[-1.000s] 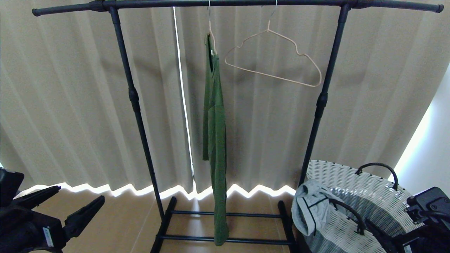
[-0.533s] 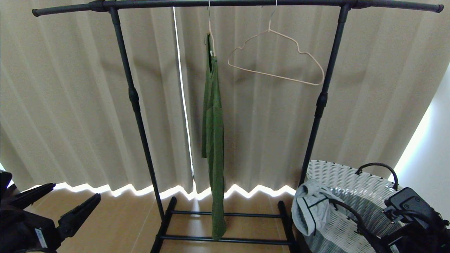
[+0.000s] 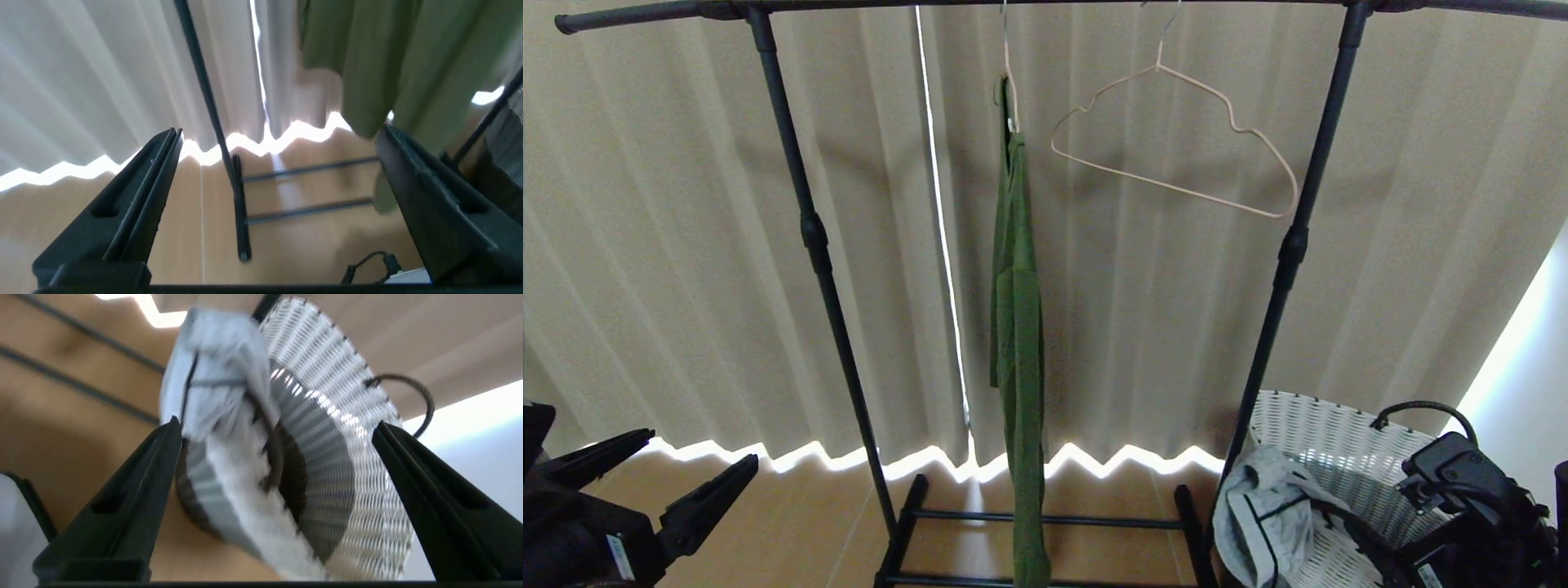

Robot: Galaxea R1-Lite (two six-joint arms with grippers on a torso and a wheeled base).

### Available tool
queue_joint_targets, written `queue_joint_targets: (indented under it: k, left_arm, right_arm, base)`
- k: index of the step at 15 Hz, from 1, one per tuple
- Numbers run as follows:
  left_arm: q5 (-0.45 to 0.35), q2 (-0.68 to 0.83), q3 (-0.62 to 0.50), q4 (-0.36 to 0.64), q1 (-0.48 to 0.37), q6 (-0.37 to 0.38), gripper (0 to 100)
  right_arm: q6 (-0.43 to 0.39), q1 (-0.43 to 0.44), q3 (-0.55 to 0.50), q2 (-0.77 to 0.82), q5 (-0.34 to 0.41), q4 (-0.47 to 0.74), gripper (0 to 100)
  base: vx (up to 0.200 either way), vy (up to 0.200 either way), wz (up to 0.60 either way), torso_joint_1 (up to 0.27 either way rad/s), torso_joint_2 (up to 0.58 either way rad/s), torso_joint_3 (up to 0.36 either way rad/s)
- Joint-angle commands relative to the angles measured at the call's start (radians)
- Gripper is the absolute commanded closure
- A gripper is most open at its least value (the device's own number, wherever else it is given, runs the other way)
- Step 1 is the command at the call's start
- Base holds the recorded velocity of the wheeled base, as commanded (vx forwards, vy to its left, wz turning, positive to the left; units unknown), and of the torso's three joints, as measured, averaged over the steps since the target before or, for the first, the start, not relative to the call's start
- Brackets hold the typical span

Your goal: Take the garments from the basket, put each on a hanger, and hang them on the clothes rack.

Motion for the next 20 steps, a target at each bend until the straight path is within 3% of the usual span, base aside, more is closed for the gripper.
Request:
queue_joint_targets:
  k: [1,3,7,8,9,11,15,16,20]
  left_arm:
    - [0.000,0.007,0.002,-0.001,0.000,0.002,0]
    - [-0.001,0.005,0.008,-0.001,-0.002,0.003,0]
    - [-0.001,0.002,0.009,-0.001,-0.003,0.005,0]
    - [-0.001,0.002,0.009,-0.001,-0.003,0.005,0]
    - [-0.001,0.001,0.011,-0.001,-0.003,0.005,0]
    - [-0.001,-0.002,0.011,-0.001,-0.003,0.005,0]
    - [-0.001,0.001,0.009,-0.001,-0.003,0.005,0]
    - [-0.001,0.001,0.009,-0.001,-0.003,0.005,0]
    - [-0.003,0.004,0.009,-0.001,-0.003,0.003,0]
  right_arm:
    - [0.000,0.002,-0.002,0.005,0.002,0.000,0]
    - [0.000,0.002,-0.009,0.011,0.016,-0.002,0]
    - [-0.003,0.002,-0.075,0.089,0.132,0.012,0]
    - [-0.003,0.002,-0.075,0.089,0.132,0.012,0]
    - [-0.003,0.016,-0.141,0.215,0.134,0.015,0]
    - [-0.003,0.019,-0.226,0.322,0.114,0.074,0]
    - [0.032,0.051,-0.479,0.370,0.103,0.468,0]
    - [0.047,0.059,-0.503,0.388,0.100,0.494,0]
    - [0.070,0.062,-0.580,0.539,-0.040,0.529,0]
  base:
    - [0.000,0.000,0.00,0.000,0.00,0.000]
    - [0.000,0.000,0.00,0.000,0.00,0.000]
    - [0.000,0.000,0.00,0.000,0.00,0.000]
    - [0.000,0.000,0.00,0.000,0.00,0.000]
    - [0.000,0.000,0.00,0.000,0.00,0.000]
    - [0.000,0.000,0.00,0.000,0.00,0.000]
    - [0.000,0.000,0.00,0.000,0.00,0.000]
    - [0.000,0.000,0.00,0.000,0.00,0.000]
    - [0.000,0.000,0.00,0.000,0.00,0.000]
